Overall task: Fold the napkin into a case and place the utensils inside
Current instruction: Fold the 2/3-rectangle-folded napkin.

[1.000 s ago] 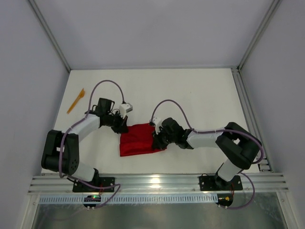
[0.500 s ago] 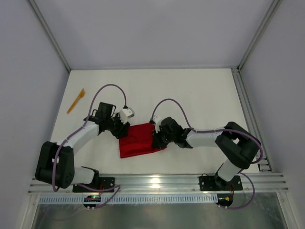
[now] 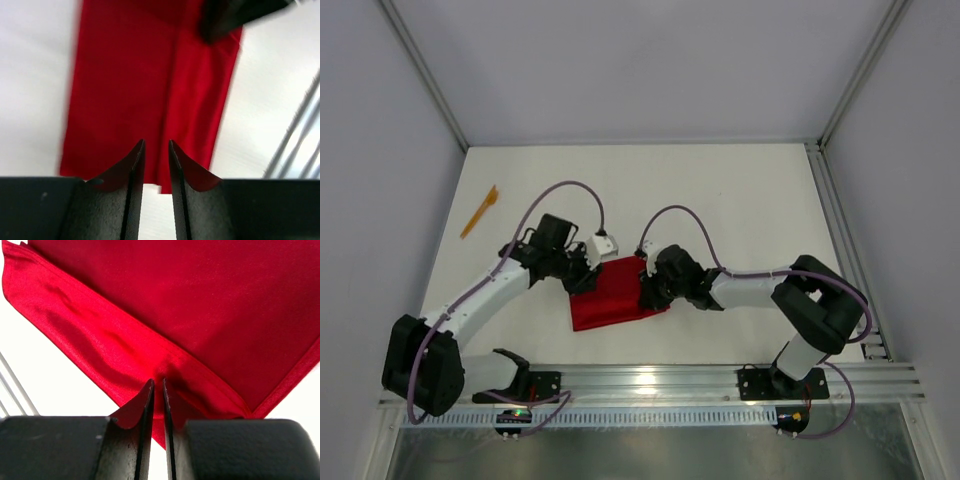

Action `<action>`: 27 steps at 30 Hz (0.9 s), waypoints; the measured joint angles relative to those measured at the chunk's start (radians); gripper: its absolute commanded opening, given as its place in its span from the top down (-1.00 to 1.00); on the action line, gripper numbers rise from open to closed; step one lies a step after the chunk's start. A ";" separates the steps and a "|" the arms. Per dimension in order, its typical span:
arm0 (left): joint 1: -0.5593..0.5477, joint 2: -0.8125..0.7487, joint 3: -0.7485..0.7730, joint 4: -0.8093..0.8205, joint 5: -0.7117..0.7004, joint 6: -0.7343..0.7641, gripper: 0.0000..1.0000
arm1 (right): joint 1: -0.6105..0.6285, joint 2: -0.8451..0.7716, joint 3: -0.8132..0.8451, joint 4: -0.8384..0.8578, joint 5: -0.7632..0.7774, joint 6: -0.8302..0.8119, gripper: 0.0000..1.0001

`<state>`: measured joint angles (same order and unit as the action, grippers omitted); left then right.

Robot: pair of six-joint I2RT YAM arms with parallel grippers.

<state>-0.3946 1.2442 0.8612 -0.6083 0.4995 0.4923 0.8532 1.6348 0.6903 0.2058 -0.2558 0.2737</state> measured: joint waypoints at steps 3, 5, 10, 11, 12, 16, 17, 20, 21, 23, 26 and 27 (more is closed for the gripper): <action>-0.095 0.005 -0.087 -0.038 -0.003 0.040 0.47 | 0.000 0.000 0.003 -0.006 0.009 0.000 0.68; -0.124 0.021 -0.144 -0.050 -0.020 0.059 0.51 | 0.000 0.000 0.003 -0.006 0.011 0.002 0.68; -0.126 0.111 -0.191 -0.027 -0.084 0.087 0.56 | 0.000 0.000 0.006 -0.010 0.011 0.002 0.68; -0.126 0.122 -0.187 -0.024 -0.084 0.089 0.56 | 0.000 0.000 0.006 -0.011 0.011 0.002 0.68; -0.125 0.123 -0.186 -0.017 -0.084 0.090 0.56 | 0.000 -0.001 0.006 -0.011 0.011 0.002 0.68; -0.124 0.134 -0.185 0.003 -0.078 0.086 0.58 | 0.002 -0.039 -0.003 0.002 0.011 0.001 0.68; -0.124 0.137 -0.184 0.010 -0.074 0.084 0.58 | 0.005 -0.061 -0.010 0.008 0.012 -0.003 0.68; -0.124 0.143 -0.183 0.032 -0.060 0.075 0.59 | 0.037 -0.150 -0.045 0.083 0.022 -0.024 0.67; -0.124 0.144 -0.183 0.038 -0.057 0.072 0.59 | 0.057 -0.179 -0.067 0.132 0.023 -0.033 0.67; -0.124 0.144 -0.184 0.048 -0.053 0.068 0.59 | 0.099 -0.213 -0.112 0.238 0.013 -0.043 0.67; -0.120 0.144 -0.186 0.058 -0.045 0.066 0.59 | 0.144 -0.180 -0.154 0.374 -0.014 -0.053 0.70; -0.118 0.143 -0.187 0.058 -0.041 0.066 0.59 | 0.149 -0.153 -0.162 0.411 -0.020 -0.053 0.70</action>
<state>-0.5129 1.3876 0.6746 -0.5499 0.4583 0.5579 1.0019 1.4818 0.5282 0.6167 -0.2760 0.2211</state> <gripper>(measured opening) 0.206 0.156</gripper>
